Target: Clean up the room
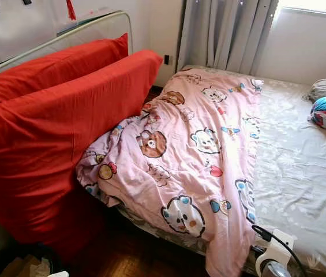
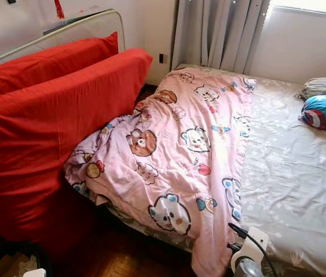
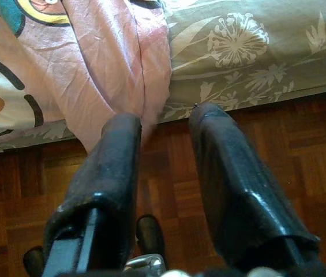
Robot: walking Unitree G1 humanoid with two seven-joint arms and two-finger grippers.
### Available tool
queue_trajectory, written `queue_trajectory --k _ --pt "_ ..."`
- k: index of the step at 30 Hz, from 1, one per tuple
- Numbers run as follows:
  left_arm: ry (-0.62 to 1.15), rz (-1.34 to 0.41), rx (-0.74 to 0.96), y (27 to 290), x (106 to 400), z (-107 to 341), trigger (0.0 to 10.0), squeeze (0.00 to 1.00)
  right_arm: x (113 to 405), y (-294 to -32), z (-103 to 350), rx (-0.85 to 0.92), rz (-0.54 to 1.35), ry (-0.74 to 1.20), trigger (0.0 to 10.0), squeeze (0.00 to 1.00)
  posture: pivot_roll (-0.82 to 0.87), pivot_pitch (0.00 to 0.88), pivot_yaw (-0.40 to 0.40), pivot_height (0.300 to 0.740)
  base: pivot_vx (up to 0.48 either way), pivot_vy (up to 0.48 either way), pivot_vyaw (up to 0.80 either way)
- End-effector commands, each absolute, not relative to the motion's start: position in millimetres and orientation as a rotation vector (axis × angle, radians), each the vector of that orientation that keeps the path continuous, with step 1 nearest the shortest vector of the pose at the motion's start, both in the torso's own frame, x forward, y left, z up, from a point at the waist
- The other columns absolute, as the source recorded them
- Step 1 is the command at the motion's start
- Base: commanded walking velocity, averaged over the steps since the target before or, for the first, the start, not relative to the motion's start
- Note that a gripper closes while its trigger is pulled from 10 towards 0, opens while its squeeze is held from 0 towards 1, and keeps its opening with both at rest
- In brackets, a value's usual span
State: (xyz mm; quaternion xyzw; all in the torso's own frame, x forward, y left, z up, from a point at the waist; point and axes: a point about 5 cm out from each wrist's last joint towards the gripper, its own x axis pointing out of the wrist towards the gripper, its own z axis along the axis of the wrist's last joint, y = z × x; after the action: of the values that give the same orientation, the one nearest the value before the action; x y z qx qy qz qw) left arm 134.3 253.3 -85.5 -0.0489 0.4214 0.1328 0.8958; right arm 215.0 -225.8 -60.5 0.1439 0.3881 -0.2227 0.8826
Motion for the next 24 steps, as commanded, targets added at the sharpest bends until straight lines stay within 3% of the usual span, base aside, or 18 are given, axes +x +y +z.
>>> queue_trajectory --k 1,2,3,8,12,24 --pt "0.894 0.267 -0.092 253.1 131.3 -87.0 10.0 0.00 210.4 -230.4 -62.2 0.299 -0.479 0.824 10.0 0.58 0.09 0.022 -0.057 0.740 0.000 0.000 0.00" --pt "0.894 0.267 -0.093 253.0 131.4 -87.0 10.0 0.00 210.1 -230.0 -62.5 0.295 -0.473 0.826 10.0 0.05 0.09 0.021 -0.057 0.740 0.000 0.000 0.00" --pt "0.894 0.266 -0.093 252.8 131.5 -87.0 10.0 0.00 209.5 -229.1 -63.1 0.288 -0.461 0.829 10.0 0.00 0.09 0.021 -0.057 0.740 0.000 0.000 0.00" --pt "0.893 0.266 -0.096 252.4 132.2 -86.9 10.0 0.00 210.7 -224.2 -62.9 0.293 -0.407 0.800 10.0 0.00 0.08 0.021 -0.057 0.740 0.000 0.000 0.00" --pt "0.894 0.263 -0.101 251.3 133.3 -87.0 10.0 0.00 205.5 -210.8 -68.6 0.228 -0.262 0.838 10.0 0.00 0.08 0.018 -0.061 0.740 0.000 0.000 0.00" --pt "0.890 0.262 -0.101 251.0 135.5 -86.4 10.0 0.00 175.7 -205.0 -85.0 0.157 -0.213 0.944 10.0 0.00 0.07 0.014 -0.060 0.740 0.000 0.000 0.00"
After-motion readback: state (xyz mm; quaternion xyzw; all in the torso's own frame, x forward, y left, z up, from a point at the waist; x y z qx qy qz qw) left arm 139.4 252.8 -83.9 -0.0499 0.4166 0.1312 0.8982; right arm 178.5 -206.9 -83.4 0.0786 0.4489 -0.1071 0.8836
